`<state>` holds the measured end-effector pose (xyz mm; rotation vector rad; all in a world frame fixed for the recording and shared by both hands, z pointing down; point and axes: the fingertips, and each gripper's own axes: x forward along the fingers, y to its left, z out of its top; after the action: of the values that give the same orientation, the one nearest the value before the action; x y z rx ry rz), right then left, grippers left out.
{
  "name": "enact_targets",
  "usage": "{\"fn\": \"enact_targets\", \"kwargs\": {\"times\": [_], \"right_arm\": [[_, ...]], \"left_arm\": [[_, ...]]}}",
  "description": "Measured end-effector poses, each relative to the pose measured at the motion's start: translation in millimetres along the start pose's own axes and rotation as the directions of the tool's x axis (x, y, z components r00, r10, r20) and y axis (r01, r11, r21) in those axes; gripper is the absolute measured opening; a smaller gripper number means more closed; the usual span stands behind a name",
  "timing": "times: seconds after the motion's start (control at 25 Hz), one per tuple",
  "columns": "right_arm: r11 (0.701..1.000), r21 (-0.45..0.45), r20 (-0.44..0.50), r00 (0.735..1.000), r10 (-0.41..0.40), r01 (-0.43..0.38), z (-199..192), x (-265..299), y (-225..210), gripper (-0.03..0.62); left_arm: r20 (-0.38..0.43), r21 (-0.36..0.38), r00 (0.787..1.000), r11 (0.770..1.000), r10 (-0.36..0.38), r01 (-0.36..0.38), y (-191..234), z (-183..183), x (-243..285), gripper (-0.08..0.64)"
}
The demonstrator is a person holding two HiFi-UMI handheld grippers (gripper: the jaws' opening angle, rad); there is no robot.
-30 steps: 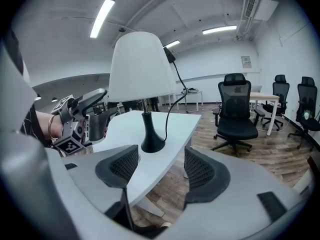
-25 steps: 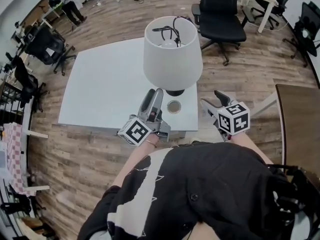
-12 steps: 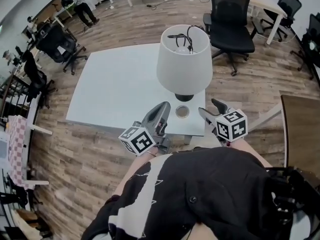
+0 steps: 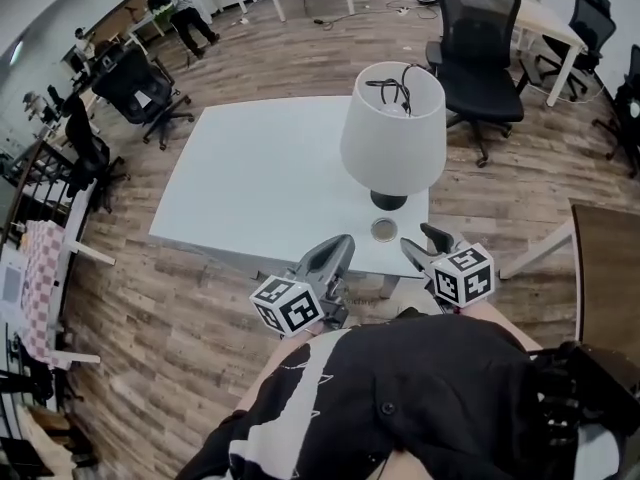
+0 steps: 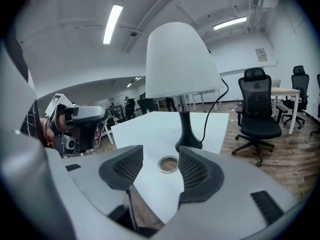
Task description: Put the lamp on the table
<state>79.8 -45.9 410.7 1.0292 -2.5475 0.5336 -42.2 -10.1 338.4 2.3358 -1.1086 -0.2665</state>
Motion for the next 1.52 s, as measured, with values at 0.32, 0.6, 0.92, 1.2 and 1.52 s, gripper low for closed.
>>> {"fn": "enact_targets", "kwargs": {"times": [0.32,0.6,0.92,1.2,1.52], "right_arm": [[1.000,0.006,-0.017,1.000,-0.004,0.004,-22.5,-2.9,27.6,0.091],[0.999,0.030,-0.059,0.998,-0.014,0.016,-48.5,-14.0,40.5,0.044],[0.999,0.045,-0.072,0.997,-0.019,0.022,-68.6,-27.5,48.6,0.022],[0.999,0.035,-0.083,0.996,-0.029,0.032,-75.3,-31.8,52.8,0.017],[0.998,0.043,-0.088,0.995,-0.042,0.046,-79.3,-35.5,53.2,0.017]], "left_arm": [[-0.013,-0.027,0.999,0.999,0.029,-0.030,5.9,-22.6,-28.2,0.015],[-0.029,-0.036,0.999,0.999,0.020,-0.021,1.2,-39.8,-41.6,0.015],[-0.030,-0.023,0.999,0.999,0.028,-0.029,-5.4,-56.2,-50.1,0.015],[-0.047,-0.042,0.999,0.999,0.022,-0.024,-10.9,-66.4,-55.6,0.015],[-0.050,-0.047,0.999,0.999,0.017,-0.019,-12.5,-70.4,-59.2,0.015]]}}
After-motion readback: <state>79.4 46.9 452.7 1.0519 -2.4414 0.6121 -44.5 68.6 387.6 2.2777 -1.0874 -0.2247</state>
